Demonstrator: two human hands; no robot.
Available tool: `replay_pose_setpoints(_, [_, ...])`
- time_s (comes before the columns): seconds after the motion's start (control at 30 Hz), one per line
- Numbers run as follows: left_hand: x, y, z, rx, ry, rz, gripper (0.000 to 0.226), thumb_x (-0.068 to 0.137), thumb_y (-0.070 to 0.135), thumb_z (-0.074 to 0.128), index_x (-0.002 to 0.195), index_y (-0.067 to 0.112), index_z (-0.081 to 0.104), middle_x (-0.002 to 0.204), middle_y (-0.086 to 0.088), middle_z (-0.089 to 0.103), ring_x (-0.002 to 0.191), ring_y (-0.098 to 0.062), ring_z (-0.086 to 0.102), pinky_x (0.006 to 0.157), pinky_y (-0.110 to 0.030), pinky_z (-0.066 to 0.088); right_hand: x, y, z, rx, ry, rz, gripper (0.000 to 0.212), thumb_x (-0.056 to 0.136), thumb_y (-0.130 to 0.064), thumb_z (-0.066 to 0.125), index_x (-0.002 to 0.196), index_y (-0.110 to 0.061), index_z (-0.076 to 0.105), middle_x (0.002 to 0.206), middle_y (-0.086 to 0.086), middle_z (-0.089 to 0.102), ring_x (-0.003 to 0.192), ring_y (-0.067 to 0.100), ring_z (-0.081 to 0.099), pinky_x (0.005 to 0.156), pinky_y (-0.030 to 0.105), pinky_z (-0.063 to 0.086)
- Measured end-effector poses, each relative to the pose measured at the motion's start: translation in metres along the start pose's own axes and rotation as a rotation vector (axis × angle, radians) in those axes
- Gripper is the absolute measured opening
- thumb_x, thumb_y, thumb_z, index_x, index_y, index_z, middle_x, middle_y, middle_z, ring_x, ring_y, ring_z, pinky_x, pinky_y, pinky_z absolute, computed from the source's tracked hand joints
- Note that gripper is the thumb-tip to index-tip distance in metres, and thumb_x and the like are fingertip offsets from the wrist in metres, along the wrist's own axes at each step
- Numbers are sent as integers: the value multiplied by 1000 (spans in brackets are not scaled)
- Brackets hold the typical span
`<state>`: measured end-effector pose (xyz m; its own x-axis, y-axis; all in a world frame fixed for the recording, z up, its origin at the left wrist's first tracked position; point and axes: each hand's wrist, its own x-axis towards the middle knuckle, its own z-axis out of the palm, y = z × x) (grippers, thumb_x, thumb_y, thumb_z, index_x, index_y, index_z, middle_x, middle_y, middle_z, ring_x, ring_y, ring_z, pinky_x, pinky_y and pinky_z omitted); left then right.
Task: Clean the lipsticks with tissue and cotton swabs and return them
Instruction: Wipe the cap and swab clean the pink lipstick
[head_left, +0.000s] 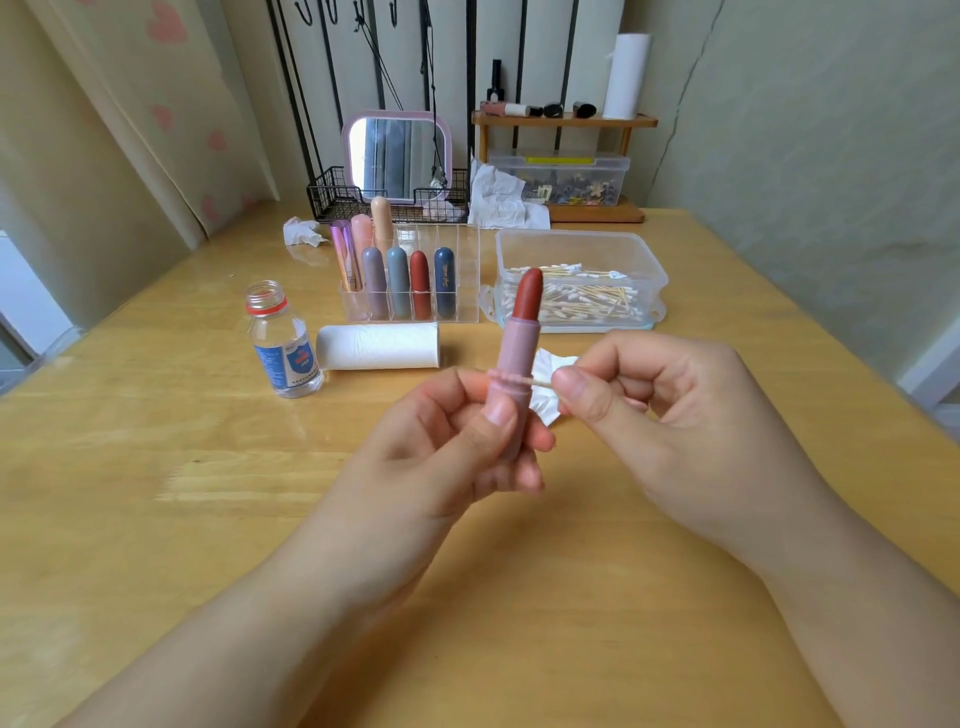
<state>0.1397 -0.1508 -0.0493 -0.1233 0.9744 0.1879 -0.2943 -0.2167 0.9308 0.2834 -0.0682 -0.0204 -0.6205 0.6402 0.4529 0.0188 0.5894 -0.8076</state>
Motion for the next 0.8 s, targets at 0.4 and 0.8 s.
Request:
replay_pose_setpoints(0.4, [0, 0, 2, 126, 145, 95, 20, 73, 13, 64, 86, 4, 52, 72, -9, 70, 60, -20, 66, 59, -23, 52, -2, -5, -1, -72, -59, 26, 25, 86, -27, 65, 64, -17, 62, 42, -10, 36, 42, 4, 30, 44, 13, 24])
replay_pose_setpoints(0.8, [-1, 2, 2, 89, 125, 102, 14, 76, 13, 61, 85, 6, 54, 72, -10, 70, 60, -21, 66, 61, -26, 54, 2, -8, -1, 73, -117, 119, 26, 80, -34, 51, 67, -13, 61, 39, -19, 47, 40, -1, 47, 46, 5, 32])
